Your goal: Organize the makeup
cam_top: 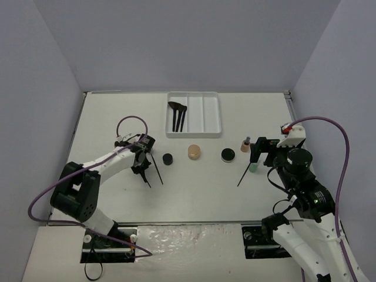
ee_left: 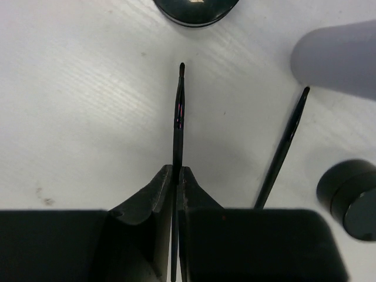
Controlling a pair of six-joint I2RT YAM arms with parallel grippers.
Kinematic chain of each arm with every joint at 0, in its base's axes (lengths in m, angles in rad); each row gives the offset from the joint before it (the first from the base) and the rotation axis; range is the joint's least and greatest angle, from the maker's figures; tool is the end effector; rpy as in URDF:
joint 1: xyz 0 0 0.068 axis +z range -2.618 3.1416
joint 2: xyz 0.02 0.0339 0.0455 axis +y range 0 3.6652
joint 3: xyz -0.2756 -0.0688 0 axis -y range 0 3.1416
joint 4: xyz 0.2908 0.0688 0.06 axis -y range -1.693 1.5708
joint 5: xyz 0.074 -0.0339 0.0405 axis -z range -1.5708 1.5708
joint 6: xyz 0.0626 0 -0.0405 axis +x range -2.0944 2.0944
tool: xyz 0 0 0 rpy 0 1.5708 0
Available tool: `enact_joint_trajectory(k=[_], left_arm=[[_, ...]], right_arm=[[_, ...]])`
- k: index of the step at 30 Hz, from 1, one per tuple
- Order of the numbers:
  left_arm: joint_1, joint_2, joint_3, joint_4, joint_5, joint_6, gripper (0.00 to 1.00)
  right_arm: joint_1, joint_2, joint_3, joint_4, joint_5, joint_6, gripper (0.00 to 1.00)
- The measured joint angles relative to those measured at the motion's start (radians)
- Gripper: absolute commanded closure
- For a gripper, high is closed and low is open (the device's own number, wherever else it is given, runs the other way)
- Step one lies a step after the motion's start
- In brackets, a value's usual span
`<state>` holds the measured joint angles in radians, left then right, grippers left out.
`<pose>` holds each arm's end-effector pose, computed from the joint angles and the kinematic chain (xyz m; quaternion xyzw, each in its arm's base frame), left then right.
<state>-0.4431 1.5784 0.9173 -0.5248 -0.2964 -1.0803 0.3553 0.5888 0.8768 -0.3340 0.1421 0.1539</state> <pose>0.3139 -0.1287 0.1338 -0.3309 0.9131 -0.0257 0.2369 0.1797 0.0572 0.4004 -0.0237 0.7226 0.1238 0.6796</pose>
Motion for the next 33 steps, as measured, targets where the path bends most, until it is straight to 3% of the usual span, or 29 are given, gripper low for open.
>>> enact_joint_trajectory(k=[7,12,16,25,29,33], left_arm=[[-0.011,-0.241,0.101,-0.128,0.006,0.138,1.0],[-0.019,-0.217,0.338,-0.08,0.054,0.279,1.0],[-0.021,-0.072,0.514,-0.001,0.145,0.408,1.0],[-0.022,0.442,0.977,0.021,0.301,0.657,1.0],[-0.019,0.632,1.155,0.023,0.327,0.701,1.0],[-0.011,0.756,1.262,0.008,0.335,0.713,0.93]], right_arm=[[0.0,0.002,0.0,0.0,0.0,0.0,0.0],[0.0,0.007,0.0,0.0,0.006,-0.001,0.0],[0.001,0.013,0.0,0.0,0.015,-0.002,0.0],[0.001,0.031,0.001,0.0,0.037,-0.021,0.0],[0.001,0.048,0.001,0.0,0.049,-0.028,0.0],[0.001,0.067,0.003,0.0,0.056,-0.037,0.0]])
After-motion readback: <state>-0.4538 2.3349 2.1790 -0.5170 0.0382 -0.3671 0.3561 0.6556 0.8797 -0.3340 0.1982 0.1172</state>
